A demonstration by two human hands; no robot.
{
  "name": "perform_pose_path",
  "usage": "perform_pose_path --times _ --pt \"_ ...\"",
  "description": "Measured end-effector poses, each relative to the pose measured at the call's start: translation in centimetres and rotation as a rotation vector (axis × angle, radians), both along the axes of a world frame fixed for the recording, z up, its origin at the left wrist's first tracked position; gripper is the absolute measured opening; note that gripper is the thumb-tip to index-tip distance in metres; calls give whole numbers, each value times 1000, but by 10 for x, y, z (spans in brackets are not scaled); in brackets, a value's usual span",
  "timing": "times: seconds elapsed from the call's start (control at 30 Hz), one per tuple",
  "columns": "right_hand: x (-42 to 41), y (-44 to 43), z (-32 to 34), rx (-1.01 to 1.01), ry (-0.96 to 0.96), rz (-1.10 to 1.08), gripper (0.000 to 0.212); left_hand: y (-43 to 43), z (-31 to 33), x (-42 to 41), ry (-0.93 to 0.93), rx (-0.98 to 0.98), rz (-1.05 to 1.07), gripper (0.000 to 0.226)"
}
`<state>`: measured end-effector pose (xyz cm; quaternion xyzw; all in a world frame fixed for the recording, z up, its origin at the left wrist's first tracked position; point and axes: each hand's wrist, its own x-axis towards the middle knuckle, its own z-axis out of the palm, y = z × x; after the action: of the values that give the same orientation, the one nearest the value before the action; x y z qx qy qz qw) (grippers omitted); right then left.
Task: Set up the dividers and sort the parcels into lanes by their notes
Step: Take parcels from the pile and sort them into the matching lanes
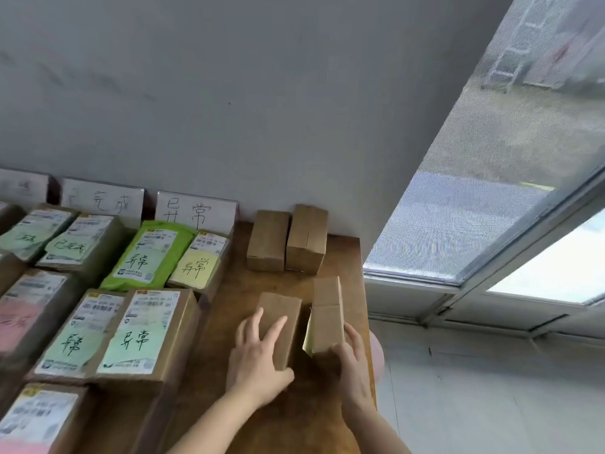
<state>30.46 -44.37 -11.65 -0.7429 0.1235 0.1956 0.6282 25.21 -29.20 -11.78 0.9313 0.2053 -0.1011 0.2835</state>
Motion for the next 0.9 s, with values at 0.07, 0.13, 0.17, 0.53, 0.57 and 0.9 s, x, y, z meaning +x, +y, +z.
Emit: perform_pose_path --times 0.07,0.13,0.17,0.53,0.57,0.9 --pt "-9 0 -4 237 177 -138 62 2 4 -6 -123 -352 215 87" --pt "-15 0 -3 340 324 -222 50 9 7 -13 -160 -811 445 88" --pt "-19 0 -3 356 356 -217 46 12 7 -17 -169 -1027 547 89" --pt "-29 5 -13 -109 85 -43 42 14 19 -37 -184 -928 566 45" --pt "-31 8 -7 -96 81 -17 44 11 22 -37 -162 -802 528 46" --pt "-54 0 0 9 21 -56 47 13 27 -59 -117 -829 457 80"
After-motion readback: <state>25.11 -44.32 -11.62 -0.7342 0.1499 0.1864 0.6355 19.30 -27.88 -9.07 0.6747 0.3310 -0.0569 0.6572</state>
